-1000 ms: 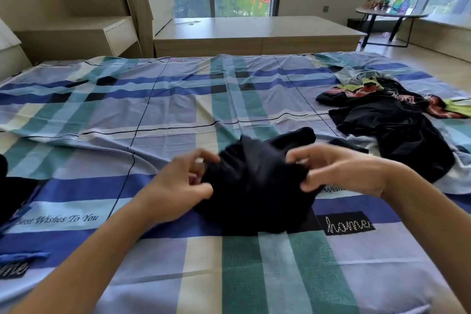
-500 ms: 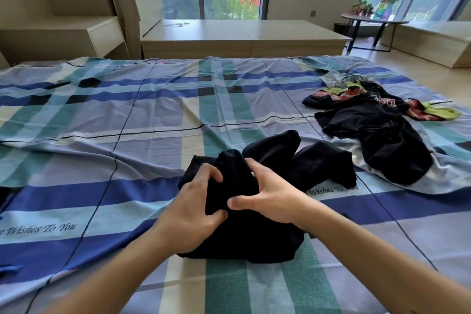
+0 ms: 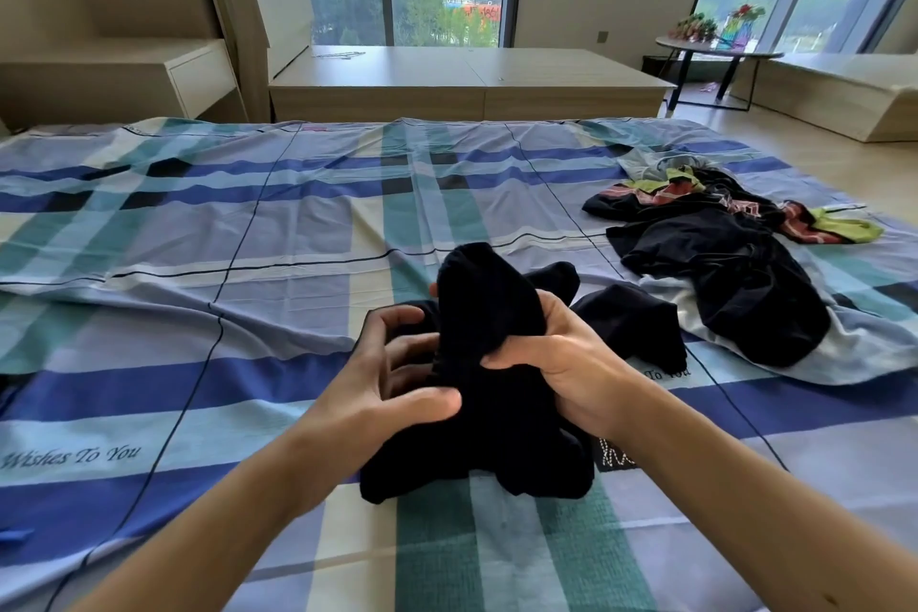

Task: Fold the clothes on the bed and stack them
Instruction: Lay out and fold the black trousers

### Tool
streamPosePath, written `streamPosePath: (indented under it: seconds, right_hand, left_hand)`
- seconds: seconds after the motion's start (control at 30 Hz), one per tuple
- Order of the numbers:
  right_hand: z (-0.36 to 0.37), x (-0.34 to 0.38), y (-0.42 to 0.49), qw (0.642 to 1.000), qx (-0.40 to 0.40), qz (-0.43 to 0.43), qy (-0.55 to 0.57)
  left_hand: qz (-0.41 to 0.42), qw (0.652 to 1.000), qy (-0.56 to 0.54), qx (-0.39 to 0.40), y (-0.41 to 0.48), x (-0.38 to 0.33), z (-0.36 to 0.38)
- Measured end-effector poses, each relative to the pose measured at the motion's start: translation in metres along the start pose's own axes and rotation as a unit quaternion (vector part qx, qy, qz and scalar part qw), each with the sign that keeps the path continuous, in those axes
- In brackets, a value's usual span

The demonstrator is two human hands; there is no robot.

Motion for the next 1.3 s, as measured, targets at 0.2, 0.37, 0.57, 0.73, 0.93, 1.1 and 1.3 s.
streamPosePath:
  seconds: [0.2, 0.37, 0.57, 0.73, 0.93, 1.1, 1.3]
  right_hand:
    - [-0.003, 0.011, -0.007, 0.993, 0.099, 0.005, 0.063]
    - [-0.029, 0.031, -0.002, 0.994, 0.065, -0.049, 0.079]
    - [-0.051, 0.042, -0.008, 0.999, 0.025, -0.02, 0.035]
    - [-0.056, 0.049, -0.017, 0.97, 0.02, 0.066, -0.233]
    - [-0.044, 0.021, -0.012, 0.922, 0.117, 0.143, -0.34]
    - [-0.05, 0.035, -0.007, 0.967, 0.069, 0.057, -0.239]
    - [-0.08, 0.052, -0.006, 0.982, 0.026, -0.037, -0.184]
  left_hand:
    - [0.098, 0.931, 0.351, 0.011, -0.005, 0.006, 0.009]
    - [0.138, 0.931, 0.307, -0.143, 0.001, -0.012, -0.007]
    - [0.301, 0.8, 0.452, -0.255, -0.015, -0.051, -0.009]
    - [0.273, 0.686, 0.608, -0.292, -0.02, -0.057, -0.004]
    - [-0.029, 0.746, 0.643, 0.174, -0.02, -0.003, -0.002]
    - [-0.019, 0.669, 0.732, 0.127, -0.018, 0.003, -0.021]
    - [-0.048, 0.599, 0.799, 0.013, -0.01, -0.014, -0.043]
Point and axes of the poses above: each hand's wrist, its own y-axis towards the middle knuckle, its own z-axis out of the palm, x = y × z, the point moved 2 cm from there along y, towards the middle knuckle, and after that the axes turned 9 degrees about y, right-handed, at the moved point
